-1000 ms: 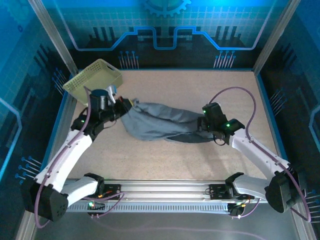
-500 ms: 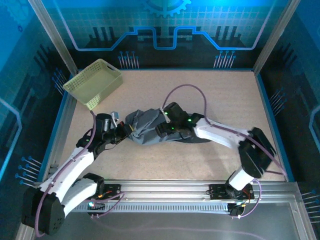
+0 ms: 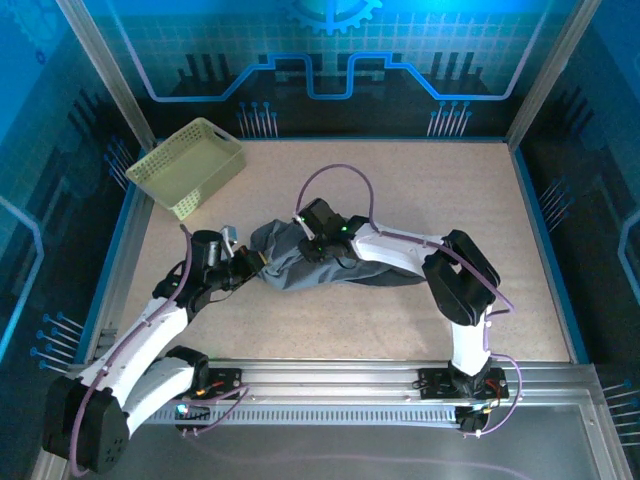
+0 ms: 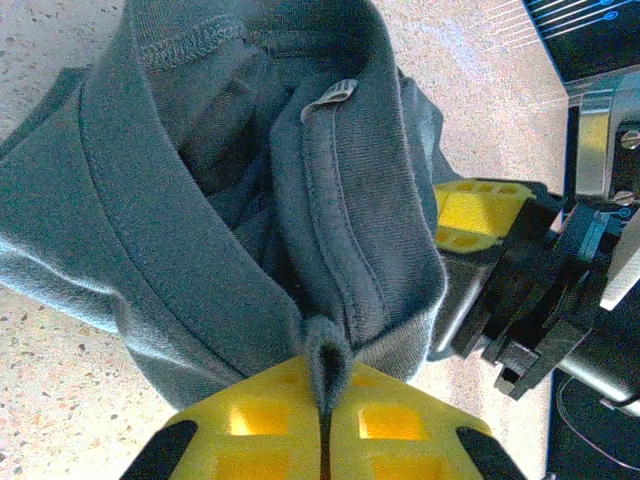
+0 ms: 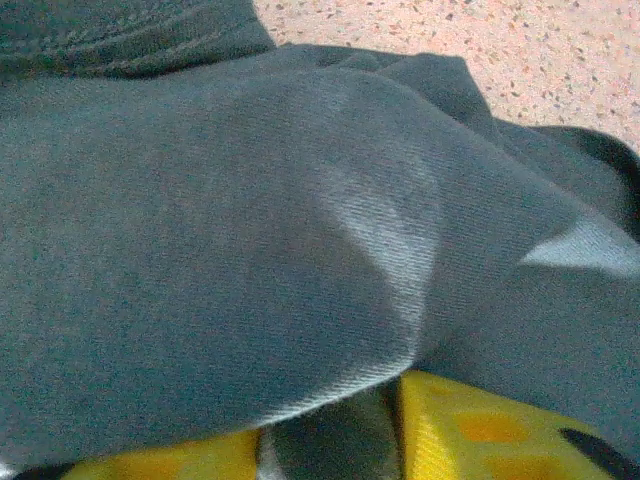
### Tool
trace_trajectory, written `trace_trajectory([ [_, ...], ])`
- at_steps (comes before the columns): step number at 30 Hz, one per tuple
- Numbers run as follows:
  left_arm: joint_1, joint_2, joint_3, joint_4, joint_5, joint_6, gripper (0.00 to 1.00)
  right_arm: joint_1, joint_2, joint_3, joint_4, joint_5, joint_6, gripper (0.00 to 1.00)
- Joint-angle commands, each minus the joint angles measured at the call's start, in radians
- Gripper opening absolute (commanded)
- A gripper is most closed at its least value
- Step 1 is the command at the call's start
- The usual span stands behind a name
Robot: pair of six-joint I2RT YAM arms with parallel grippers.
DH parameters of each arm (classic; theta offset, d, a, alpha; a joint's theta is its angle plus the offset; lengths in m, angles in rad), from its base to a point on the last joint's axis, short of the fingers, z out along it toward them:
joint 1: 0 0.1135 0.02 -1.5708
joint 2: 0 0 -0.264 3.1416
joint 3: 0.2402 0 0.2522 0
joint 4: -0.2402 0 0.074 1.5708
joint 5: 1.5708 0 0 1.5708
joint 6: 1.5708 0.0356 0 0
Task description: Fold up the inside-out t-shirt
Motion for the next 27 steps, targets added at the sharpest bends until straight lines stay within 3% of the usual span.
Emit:
trace_trajectory([
  [1,-0.003,0.001,0.021,-0.007,-0.016,0.023,0.08,-0.02,-0.032,0.028,-0.011,0.018,0.0,0.21],
  [4,-0.002,0.01,0.027,-0.007,-0.014,0.028,0.09,-0.029,-0.047,0.03,-0.022,0.035,0.005,0.0],
  [9,-0.002,0.02,0.059,-0.026,-0.029,0.054,0.11,-0.038,-0.152,-0.011,-0.026,0.054,0.009,0.0],
  [14,-0.002,0.021,0.152,-0.087,-0.028,0.136,0.12,-0.037,-0.385,-0.096,-0.088,0.07,0.019,0.0],
  [22,-0.002,-0.046,0.168,0.146,0.278,0.126,0.11,0.01,-0.795,-0.195,-0.229,0.027,0.047,0.0],
  [24,-0.003,-0.019,0.174,0.154,0.266,0.132,0.12,0.001,-0.828,-0.209,-0.226,0.03,0.077,0.0],
  [27,-0.002,0.094,0.236,0.016,0.1,0.16,0.12,-0.036,-0.77,-0.217,-0.203,0.008,0.107,0.0],
])
